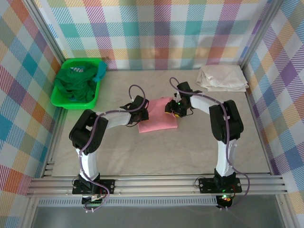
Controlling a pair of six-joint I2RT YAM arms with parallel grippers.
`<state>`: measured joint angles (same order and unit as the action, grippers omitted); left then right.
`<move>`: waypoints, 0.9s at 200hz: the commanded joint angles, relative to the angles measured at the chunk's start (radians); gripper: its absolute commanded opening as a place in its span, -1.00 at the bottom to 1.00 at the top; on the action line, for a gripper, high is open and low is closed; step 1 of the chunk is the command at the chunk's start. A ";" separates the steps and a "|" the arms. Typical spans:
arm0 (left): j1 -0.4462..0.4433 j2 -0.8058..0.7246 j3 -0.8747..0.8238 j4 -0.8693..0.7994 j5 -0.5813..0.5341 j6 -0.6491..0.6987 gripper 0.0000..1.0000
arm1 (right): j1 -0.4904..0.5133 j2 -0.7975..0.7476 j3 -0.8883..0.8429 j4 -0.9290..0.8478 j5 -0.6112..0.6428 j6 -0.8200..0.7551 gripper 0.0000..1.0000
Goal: Fold and stack the t-shirts
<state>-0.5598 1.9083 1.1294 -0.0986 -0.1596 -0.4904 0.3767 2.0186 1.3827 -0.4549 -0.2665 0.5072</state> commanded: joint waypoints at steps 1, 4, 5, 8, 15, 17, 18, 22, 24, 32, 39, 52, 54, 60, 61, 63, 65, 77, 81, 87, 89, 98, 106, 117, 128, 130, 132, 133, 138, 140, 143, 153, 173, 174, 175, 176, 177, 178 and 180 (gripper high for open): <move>0.008 0.015 -0.023 -0.031 -0.003 -0.005 -0.35 | 0.005 -0.047 -0.006 -0.062 0.123 -0.025 0.08; 0.008 0.015 -0.023 -0.030 -0.002 -0.005 -0.35 | 0.005 -0.051 -0.006 -0.067 0.135 -0.027 0.08; 0.008 0.014 -0.023 -0.031 -0.001 -0.006 -0.35 | 0.005 -0.052 -0.006 -0.069 0.139 -0.027 0.08; 0.008 0.014 -0.022 -0.032 -0.001 -0.005 -0.35 | 0.005 -0.056 -0.007 -0.072 0.148 -0.028 0.08; 0.008 0.013 -0.021 -0.035 -0.001 -0.005 -0.35 | 0.005 -0.062 -0.009 -0.079 0.171 -0.030 0.09; 0.008 0.012 -0.021 -0.035 0.000 -0.004 -0.35 | 0.005 -0.064 -0.009 -0.081 0.181 -0.030 0.09; 0.008 0.012 -0.022 -0.035 0.000 -0.005 -0.35 | 0.005 -0.064 -0.009 -0.081 0.185 -0.030 0.09; 0.008 0.012 -0.022 -0.033 0.000 -0.004 -0.35 | 0.005 -0.066 -0.010 -0.082 0.194 -0.032 0.11; 0.008 0.011 -0.023 -0.032 -0.001 -0.005 -0.35 | 0.005 -0.065 -0.011 -0.082 0.197 -0.033 0.12; 0.008 0.011 -0.026 -0.028 -0.002 -0.005 -0.35 | 0.005 -0.056 -0.006 -0.078 0.192 -0.040 0.12; 0.008 0.010 -0.026 -0.027 -0.004 -0.005 -0.35 | 0.006 -0.040 0.005 -0.086 0.180 -0.045 0.12; 0.008 0.012 -0.025 -0.031 -0.002 -0.004 -0.35 | 0.009 -0.008 0.019 -0.080 0.130 -0.053 0.11; 0.008 0.012 -0.026 -0.032 -0.002 -0.004 -0.35 | 0.011 -0.004 0.020 -0.076 0.123 -0.053 0.11; 0.008 0.013 -0.025 -0.032 -0.001 -0.005 -0.35 | 0.015 0.007 0.020 -0.067 0.106 -0.053 0.11; 0.008 0.013 -0.025 -0.032 -0.001 -0.005 -0.35 | 0.016 0.009 0.020 -0.065 0.102 -0.052 0.11; 0.008 0.014 -0.024 -0.032 -0.001 -0.005 -0.35 | 0.017 0.012 0.021 -0.062 0.100 -0.051 0.10; 0.008 0.014 -0.025 -0.032 -0.001 -0.005 -0.35 | 0.021 0.016 0.020 -0.059 0.098 -0.051 0.10; 0.008 0.019 -0.022 -0.031 0.000 -0.006 -0.35 | 0.034 0.037 0.025 -0.043 0.083 -0.055 0.10; 0.008 0.022 -0.020 -0.032 -0.001 -0.005 -0.35 | 0.039 0.043 0.028 -0.039 0.079 -0.055 0.10; 0.008 0.026 -0.016 -0.032 0.001 -0.006 -0.35 | 0.045 0.052 0.032 -0.033 0.072 -0.055 0.08; 0.008 0.027 -0.016 -0.033 0.003 -0.007 -0.35 | 0.047 0.054 0.034 -0.032 0.070 -0.055 0.08; 0.007 0.030 -0.012 -0.036 0.009 -0.006 -0.36 | 0.059 0.066 0.046 -0.033 0.066 -0.055 0.05; 0.006 0.032 -0.010 -0.039 0.011 -0.008 -0.36 | 0.069 0.075 0.054 -0.039 0.071 -0.052 0.04; 0.006 0.030 -0.009 -0.039 0.009 -0.008 -0.36 | 0.076 0.087 0.056 -0.034 0.067 -0.039 0.01; 0.006 0.028 -0.013 -0.031 0.005 -0.008 -0.36 | 0.076 0.102 0.057 -0.017 0.049 -0.028 -0.09; 0.006 0.026 -0.014 -0.029 0.005 -0.008 -0.36 | 0.076 0.105 0.058 -0.015 0.047 -0.027 -0.13; 0.006 0.026 -0.015 -0.029 0.004 -0.008 -0.36 | 0.076 0.108 0.060 -0.015 0.044 -0.026 -0.16; 0.006 0.026 -0.015 -0.028 0.004 -0.008 -0.36 | 0.076 0.110 0.061 -0.015 0.043 -0.025 -0.17; 0.006 0.026 -0.015 -0.027 0.004 -0.008 -0.36 | 0.077 0.118 0.066 -0.015 0.038 -0.018 -0.24; 0.006 0.027 -0.014 -0.028 0.004 -0.008 -0.36 | 0.077 0.121 0.067 -0.014 0.034 -0.016 -0.26; 0.006 0.028 -0.013 -0.029 0.004 -0.008 -0.36 | 0.077 0.124 0.070 -0.012 0.027 -0.012 -0.27; 0.006 0.030 -0.008 -0.037 0.007 -0.011 -0.36 | 0.078 0.135 0.074 -0.003 0.007 0.003 -0.34; 0.005 0.028 -0.006 -0.034 0.010 -0.011 -0.36 | 0.077 0.149 0.081 0.017 -0.023 0.025 -0.61; 0.006 0.028 -0.006 -0.034 0.009 -0.011 -0.36 | 0.077 0.150 0.081 0.018 -0.022 0.025 -0.62; 0.005 0.028 -0.006 -0.033 0.008 -0.010 -0.36 | 0.079 0.150 0.082 0.019 -0.020 0.025 -0.63; 0.006 0.028 -0.006 -0.033 0.007 -0.011 -0.36 | 0.078 0.150 0.081 0.019 -0.019 0.025 -0.64; 0.006 0.027 -0.006 -0.034 0.007 -0.010 -0.36 | 0.078 0.150 0.081 0.019 -0.017 0.026 -0.66; 0.005 0.026 -0.006 -0.034 0.007 -0.010 -0.36 | 0.078 0.150 0.082 0.019 -0.015 0.026 -0.67; 0.005 0.026 -0.006 -0.033 0.005 -0.009 -0.36 | 0.077 0.149 0.082 0.019 -0.011 0.027 -0.70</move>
<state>-0.5598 1.9083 1.1290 -0.0986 -0.1589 -0.4904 0.4183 2.0968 1.4620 -0.4858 -0.1848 0.5064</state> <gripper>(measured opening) 0.323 0.210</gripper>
